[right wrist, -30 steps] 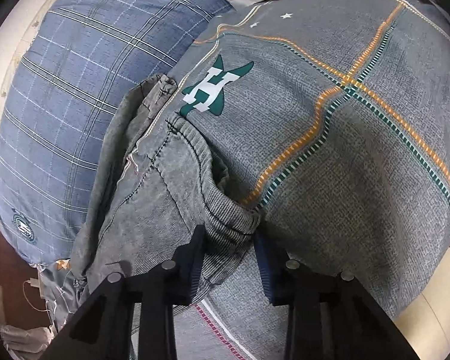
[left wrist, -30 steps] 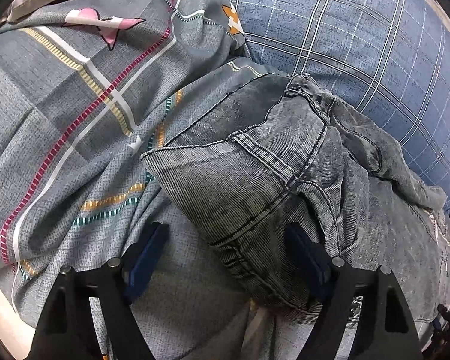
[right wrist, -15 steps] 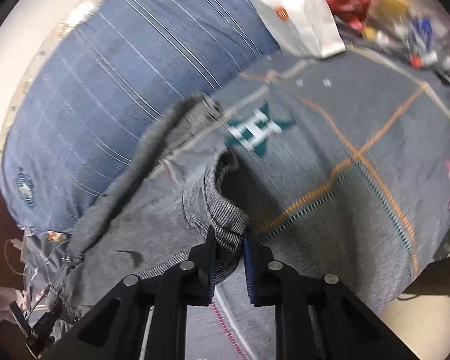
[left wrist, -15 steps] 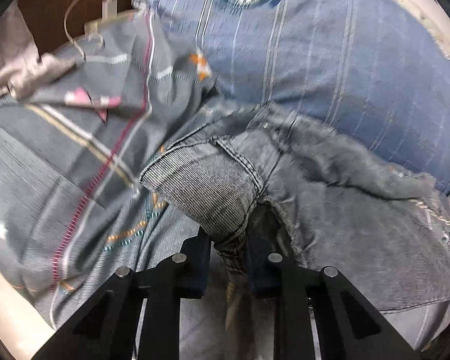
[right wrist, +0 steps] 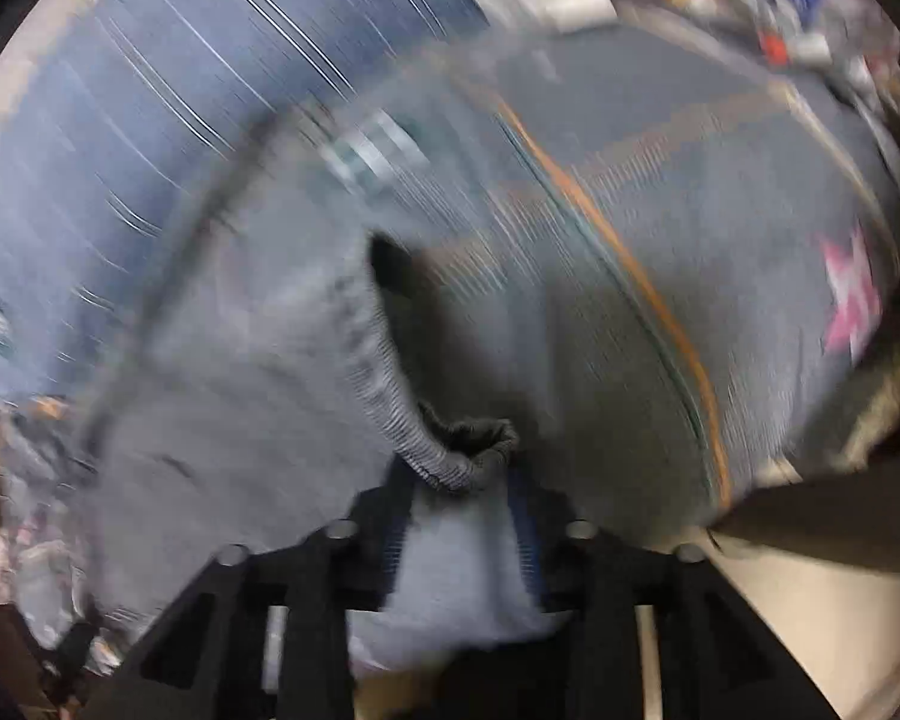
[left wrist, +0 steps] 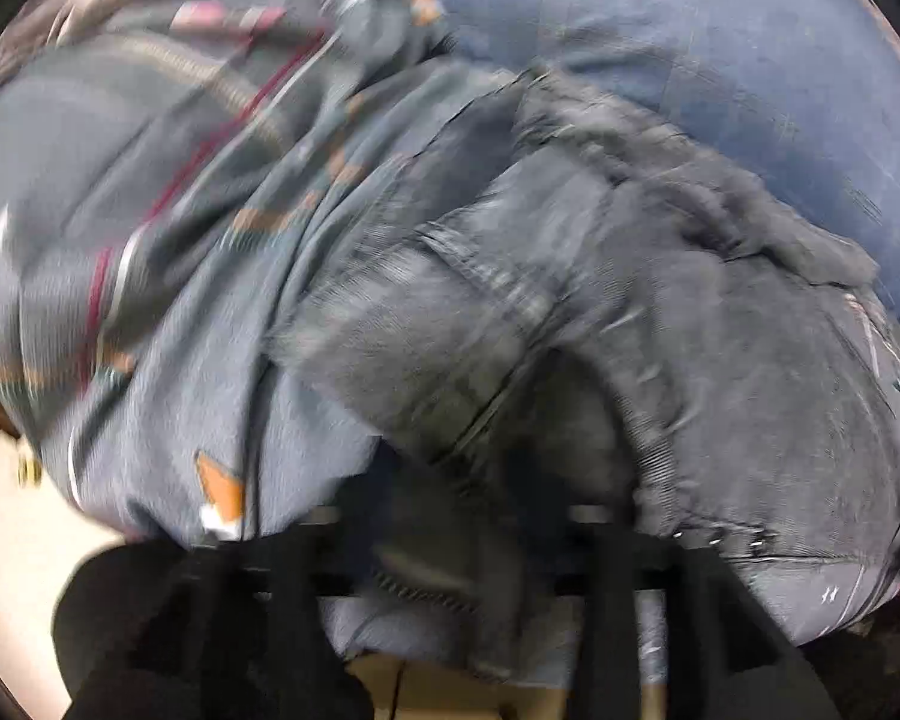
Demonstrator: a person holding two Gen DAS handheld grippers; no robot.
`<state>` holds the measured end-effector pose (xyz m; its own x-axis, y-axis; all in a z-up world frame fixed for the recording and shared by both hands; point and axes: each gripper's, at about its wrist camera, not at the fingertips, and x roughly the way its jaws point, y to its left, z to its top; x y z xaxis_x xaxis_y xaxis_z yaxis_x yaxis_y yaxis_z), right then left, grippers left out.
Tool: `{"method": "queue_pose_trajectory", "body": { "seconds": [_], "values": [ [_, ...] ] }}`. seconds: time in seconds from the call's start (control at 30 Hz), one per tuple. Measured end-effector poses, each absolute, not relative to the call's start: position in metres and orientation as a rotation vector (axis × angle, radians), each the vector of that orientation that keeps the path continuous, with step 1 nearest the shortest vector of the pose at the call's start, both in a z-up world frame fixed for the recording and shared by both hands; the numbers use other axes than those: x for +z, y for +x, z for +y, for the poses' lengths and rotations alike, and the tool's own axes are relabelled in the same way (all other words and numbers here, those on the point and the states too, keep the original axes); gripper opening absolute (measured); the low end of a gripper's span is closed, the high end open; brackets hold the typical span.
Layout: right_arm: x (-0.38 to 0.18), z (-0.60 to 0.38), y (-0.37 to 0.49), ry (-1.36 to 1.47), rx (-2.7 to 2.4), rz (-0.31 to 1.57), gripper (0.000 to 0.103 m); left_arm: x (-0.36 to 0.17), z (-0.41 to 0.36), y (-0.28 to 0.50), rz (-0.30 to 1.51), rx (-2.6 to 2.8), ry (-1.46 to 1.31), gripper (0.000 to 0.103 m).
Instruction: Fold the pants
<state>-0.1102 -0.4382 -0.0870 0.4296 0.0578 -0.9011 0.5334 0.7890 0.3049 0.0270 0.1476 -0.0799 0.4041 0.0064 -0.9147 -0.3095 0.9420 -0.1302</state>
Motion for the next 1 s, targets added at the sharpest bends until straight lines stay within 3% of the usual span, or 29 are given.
{"method": "queue_pose_trajectory", "body": {
  "seconds": [0.03,0.2,0.33,0.5,0.57,0.6,0.63,0.7,0.9,0.97,1.0],
  "values": [
    [-0.092,-0.442,-0.113,0.629,-0.344,1.112,0.045,-0.077,0.153,0.025,1.136,0.214,-0.312,0.076],
    [-0.047,-0.452,-0.130,0.609,-0.417,0.924,0.054,-0.024,0.161,0.013,0.985,0.221,-0.276,0.081],
    [-0.005,-0.440,-0.109,0.538,-0.332,0.813,0.076,0.002,0.142,0.021,0.866,0.167,-0.200,0.090],
    [-0.034,-0.464,-0.030,0.619,-0.211,1.018,0.077,-0.029,0.106,0.054,0.943,0.063,-0.099,0.090],
    [-0.064,-0.480,-0.010,0.776,-0.143,1.125,0.073,-0.044,0.091,0.058,0.975,0.047,-0.057,0.090],
    [-0.071,-0.480,-0.008,0.800,-0.119,1.146,0.062,-0.049,0.087,0.060,0.985,0.042,-0.041,0.090],
    [-0.074,-0.476,-0.004,0.790,-0.093,1.169,0.039,-0.058,0.084,0.064,1.002,0.045,-0.019,0.090],
    [-0.063,-0.467,-0.001,0.712,-0.094,1.157,0.011,-0.069,0.081,0.065,1.038,0.040,0.006,0.090],
    [-0.008,-0.424,-0.014,0.171,-0.309,0.855,0.009,-0.092,0.081,0.069,1.033,0.037,0.027,0.092],
    [-0.024,-0.418,-0.009,0.005,-0.398,0.796,0.014,-0.094,0.081,0.068,1.026,0.038,0.020,0.094],
    [-0.044,-0.423,-0.001,0.012,-0.396,0.886,0.024,-0.094,0.081,0.068,1.025,0.037,0.021,0.094]
  ]
}}
